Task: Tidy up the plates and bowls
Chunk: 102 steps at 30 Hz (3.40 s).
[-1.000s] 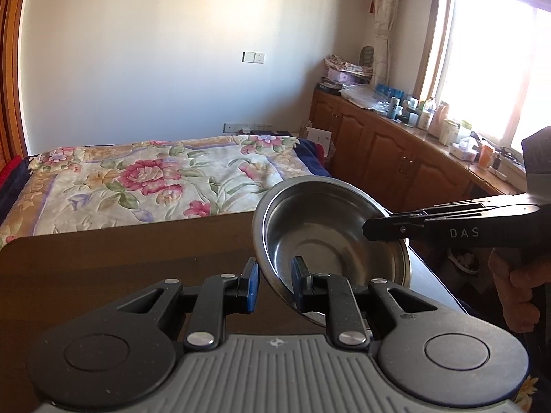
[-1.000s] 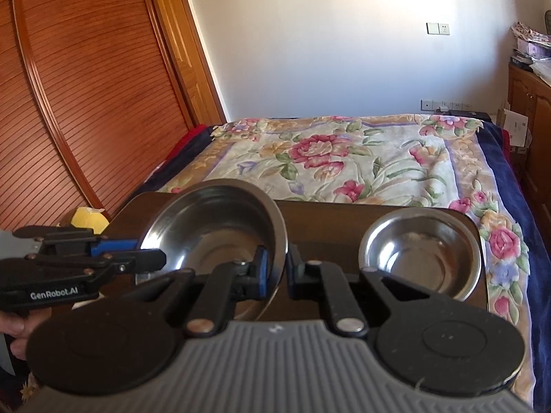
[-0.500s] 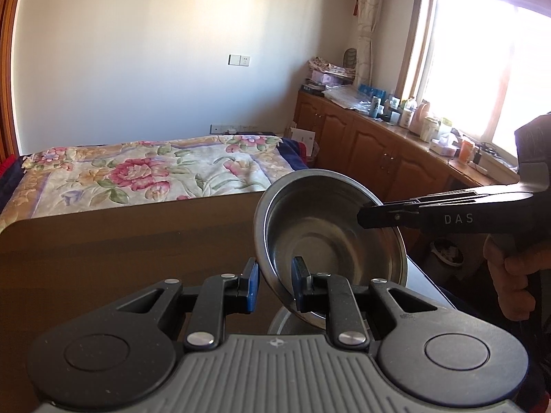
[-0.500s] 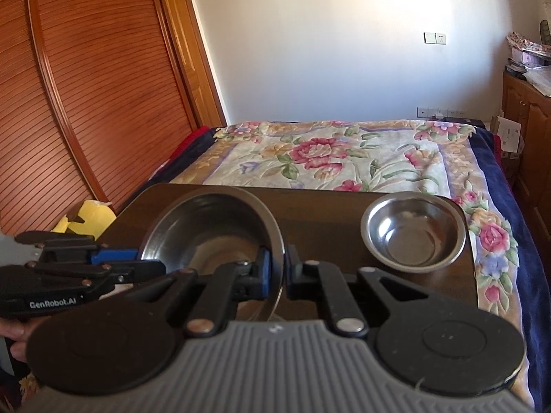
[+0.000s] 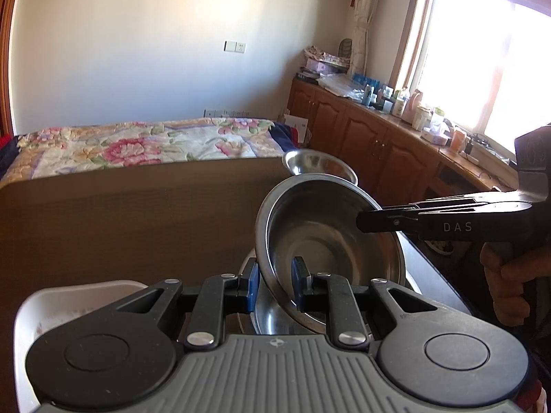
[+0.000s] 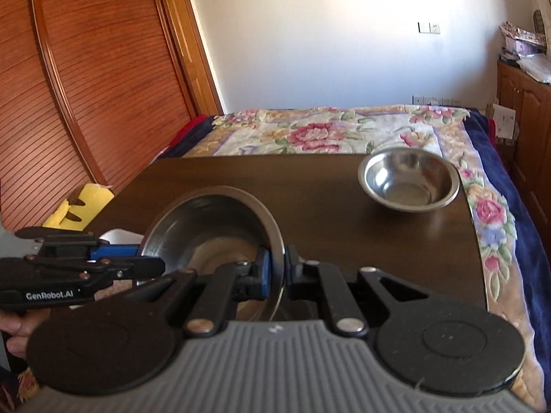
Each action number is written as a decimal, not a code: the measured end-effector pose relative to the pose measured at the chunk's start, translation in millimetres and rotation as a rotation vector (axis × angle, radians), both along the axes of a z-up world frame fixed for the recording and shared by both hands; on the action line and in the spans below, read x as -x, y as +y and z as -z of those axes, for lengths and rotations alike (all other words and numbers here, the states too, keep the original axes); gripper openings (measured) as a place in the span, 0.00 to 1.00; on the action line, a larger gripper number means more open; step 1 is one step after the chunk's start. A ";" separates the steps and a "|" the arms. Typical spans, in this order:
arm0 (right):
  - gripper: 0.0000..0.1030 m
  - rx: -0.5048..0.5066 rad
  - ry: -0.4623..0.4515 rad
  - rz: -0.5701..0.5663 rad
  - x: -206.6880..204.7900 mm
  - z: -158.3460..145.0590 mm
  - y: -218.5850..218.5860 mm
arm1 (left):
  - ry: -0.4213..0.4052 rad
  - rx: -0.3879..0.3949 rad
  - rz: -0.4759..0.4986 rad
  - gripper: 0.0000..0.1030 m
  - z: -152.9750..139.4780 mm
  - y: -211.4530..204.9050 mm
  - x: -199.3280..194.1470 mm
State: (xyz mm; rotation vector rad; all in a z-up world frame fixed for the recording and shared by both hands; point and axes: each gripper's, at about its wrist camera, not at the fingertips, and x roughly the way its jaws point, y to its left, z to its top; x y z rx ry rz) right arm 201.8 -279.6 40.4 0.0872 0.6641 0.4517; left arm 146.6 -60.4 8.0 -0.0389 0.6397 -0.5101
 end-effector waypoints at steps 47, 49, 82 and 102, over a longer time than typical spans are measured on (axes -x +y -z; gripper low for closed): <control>0.12 0.251 -0.055 -0.076 21.0 28.2 26.3 | -0.069 -0.056 -0.028 0.21 17.8 0.2 12.1; 0.13 0.256 -0.057 -0.077 20.6 28.6 27.6 | -0.072 -0.055 -0.030 0.21 17.9 0.6 11.0; 0.21 0.159 -0.251 0.085 4.8 -2.9 -28.7 | -0.120 -0.156 -0.012 0.45 7.1 -31.2 -24.9; 0.60 0.127 -0.241 0.232 -71.1 11.8 -87.5 | -0.184 -0.160 0.030 0.91 -26.8 -81.8 -96.2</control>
